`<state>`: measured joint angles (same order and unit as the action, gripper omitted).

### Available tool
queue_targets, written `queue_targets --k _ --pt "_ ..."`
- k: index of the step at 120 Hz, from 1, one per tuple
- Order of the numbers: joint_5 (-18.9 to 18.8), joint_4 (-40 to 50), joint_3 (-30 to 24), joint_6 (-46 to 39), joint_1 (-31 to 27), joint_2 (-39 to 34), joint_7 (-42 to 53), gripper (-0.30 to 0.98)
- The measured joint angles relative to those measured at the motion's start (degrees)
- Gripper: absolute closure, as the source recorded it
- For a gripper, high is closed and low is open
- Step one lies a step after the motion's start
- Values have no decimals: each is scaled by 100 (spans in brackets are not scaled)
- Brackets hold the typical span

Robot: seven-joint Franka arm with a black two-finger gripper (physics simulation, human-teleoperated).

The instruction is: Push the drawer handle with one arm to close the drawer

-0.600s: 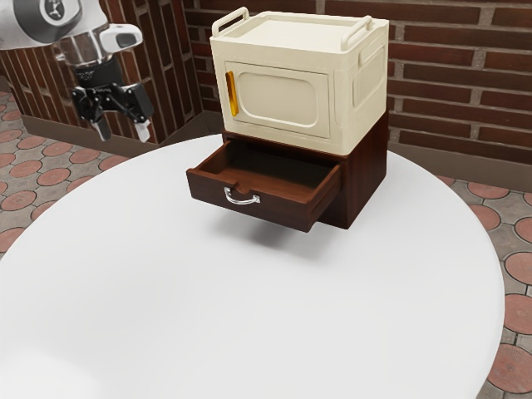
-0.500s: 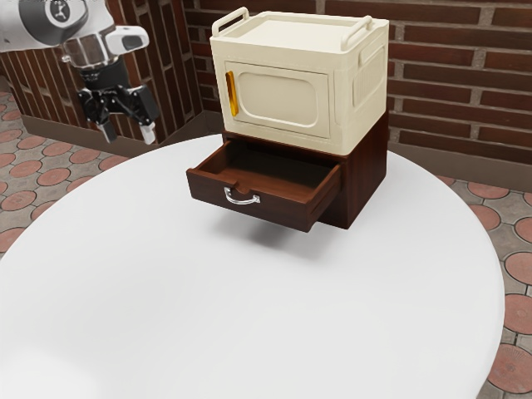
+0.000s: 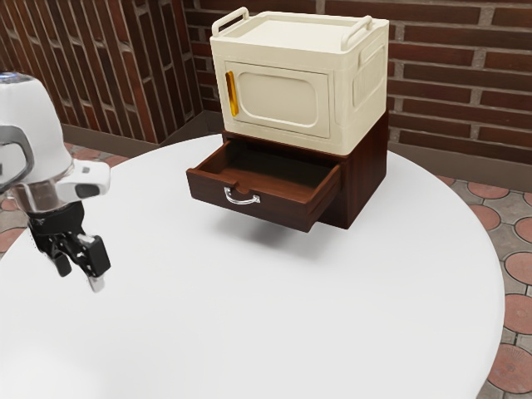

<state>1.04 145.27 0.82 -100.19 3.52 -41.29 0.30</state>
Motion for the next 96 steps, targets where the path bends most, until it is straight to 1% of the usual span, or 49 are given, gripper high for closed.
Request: queue_targets --k 8,29,42,52,70,96 --pt "-12 22 -116 -216 -3 345 -86 16" --pt "-21 -133 -200 -963 -10 1385 -279 37" --pt "-10 -476 -348 -1299 -13 1822 -421 47" --pt "9 -589 -363 -1495 -17 2003 -536 52" --pt "24 -1025 -375 -1733 -18 2456 -766 59" --pt "4 -1798 -383 -1915 -17 3312 -1006 64"
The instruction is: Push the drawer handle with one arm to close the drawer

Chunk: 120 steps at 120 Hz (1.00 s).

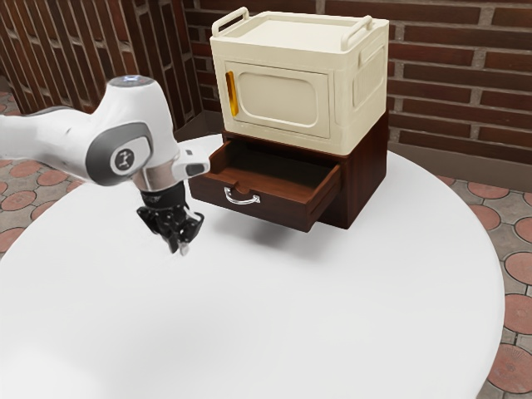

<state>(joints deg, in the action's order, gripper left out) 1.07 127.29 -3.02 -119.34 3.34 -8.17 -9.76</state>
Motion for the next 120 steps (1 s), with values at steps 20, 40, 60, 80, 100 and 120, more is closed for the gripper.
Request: queue_targets --k 20,40,60,80,100,120 --pt "-88 -459 37 -194 -5 581 -74 66" --pt "-206 -1068 57 -301 -14 1169 -107 67" --pt "-237 -1550 74 -346 -10 1581 -129 67" --pt "-246 -2053 90 -363 -17 2020 -130 68" --pt "-302 -2706 123 -369 -15 2569 -126 68" --pt "-363 -3472 223 -373 -31 3180 -106 68"
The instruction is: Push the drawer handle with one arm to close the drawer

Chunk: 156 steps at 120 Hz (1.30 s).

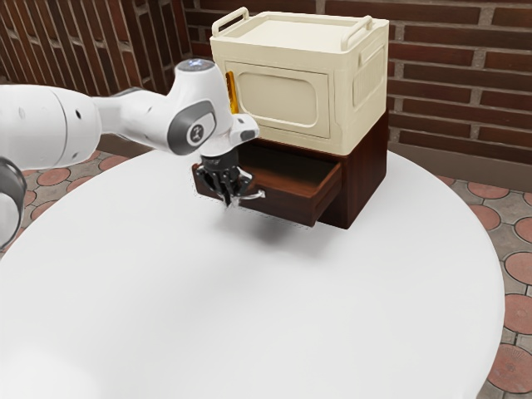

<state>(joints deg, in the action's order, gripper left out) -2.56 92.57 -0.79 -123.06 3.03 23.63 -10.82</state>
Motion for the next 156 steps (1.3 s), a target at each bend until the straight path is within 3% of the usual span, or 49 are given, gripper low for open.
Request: queue_targets --k 68,126,145,156 --pt "-198 -2006 -171 -192 -32 1393 209 68" --pt "-349 -2661 -272 -877 -121 1958 500 69" --pt "-366 -2539 -374 -1099 -196 1947 593 70" --pt "-327 -675 -383 -1235 -198 665 533 66"
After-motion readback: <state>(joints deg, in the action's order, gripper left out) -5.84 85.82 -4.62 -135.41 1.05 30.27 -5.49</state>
